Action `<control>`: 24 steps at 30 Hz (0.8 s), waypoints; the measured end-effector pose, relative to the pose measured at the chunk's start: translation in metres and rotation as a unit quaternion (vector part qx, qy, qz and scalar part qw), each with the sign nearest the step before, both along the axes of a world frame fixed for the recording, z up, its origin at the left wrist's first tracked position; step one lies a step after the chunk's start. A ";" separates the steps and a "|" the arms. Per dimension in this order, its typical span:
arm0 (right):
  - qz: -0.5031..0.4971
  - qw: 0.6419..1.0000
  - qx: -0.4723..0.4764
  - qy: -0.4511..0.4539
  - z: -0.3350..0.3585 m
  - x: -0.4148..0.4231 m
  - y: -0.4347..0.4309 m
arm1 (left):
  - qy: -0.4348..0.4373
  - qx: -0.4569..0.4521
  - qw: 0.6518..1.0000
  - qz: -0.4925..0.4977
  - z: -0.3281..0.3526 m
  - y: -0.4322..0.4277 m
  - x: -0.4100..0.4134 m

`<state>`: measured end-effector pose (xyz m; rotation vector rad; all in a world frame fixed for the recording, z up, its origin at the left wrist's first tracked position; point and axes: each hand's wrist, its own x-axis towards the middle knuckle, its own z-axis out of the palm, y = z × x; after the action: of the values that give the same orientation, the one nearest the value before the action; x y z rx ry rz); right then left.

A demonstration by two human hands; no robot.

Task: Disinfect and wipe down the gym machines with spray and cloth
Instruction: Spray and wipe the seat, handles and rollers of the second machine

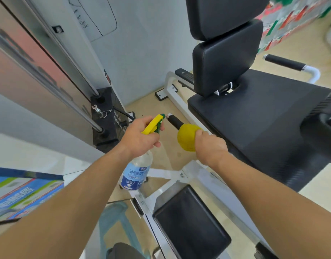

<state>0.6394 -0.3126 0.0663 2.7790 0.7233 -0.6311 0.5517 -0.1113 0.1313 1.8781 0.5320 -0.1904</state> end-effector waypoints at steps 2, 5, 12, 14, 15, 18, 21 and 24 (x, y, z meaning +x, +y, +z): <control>-0.003 1.000 0.007 0.021 0.016 0.000 -0.007 | -0.007 0.003 1.000 0.003 0.012 0.000 -0.005; -0.002 0.999 0.015 0.034 0.048 0.000 -0.016 | -0.009 0.005 1.000 0.007 0.032 -0.002 -0.015; -0.151 0.951 0.248 0.109 0.117 -0.029 -0.034 | -0.033 0.000 0.999 0.000 0.101 -0.013 -0.047; -0.206 0.909 0.349 0.099 0.146 -0.042 -0.037 | -0.042 -0.001 0.999 0.001 0.129 -0.018 -0.057; -0.231 0.885 0.390 0.104 0.162 -0.048 -0.039 | -0.048 0.001 0.999 0.001 0.143 -0.020 -0.061; -0.281 0.828 0.471 0.112 0.211 -0.062 -0.045 | -0.062 0.010 0.998 0.003 0.184 -0.029 -0.075; -0.291 0.794 0.521 0.116 0.258 -0.074 -0.053 | -0.083 0.025 0.996 0.002 0.225 -0.041 -0.092; -0.276 0.781 0.546 0.124 0.302 -0.088 -0.065 | -0.100 0.035 0.994 0.007 0.266 -0.059 -0.113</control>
<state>0.5514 -0.3776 0.3687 4.1408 0.3029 -0.8835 0.4386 -0.1702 0.3973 1.9349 0.4185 0.0257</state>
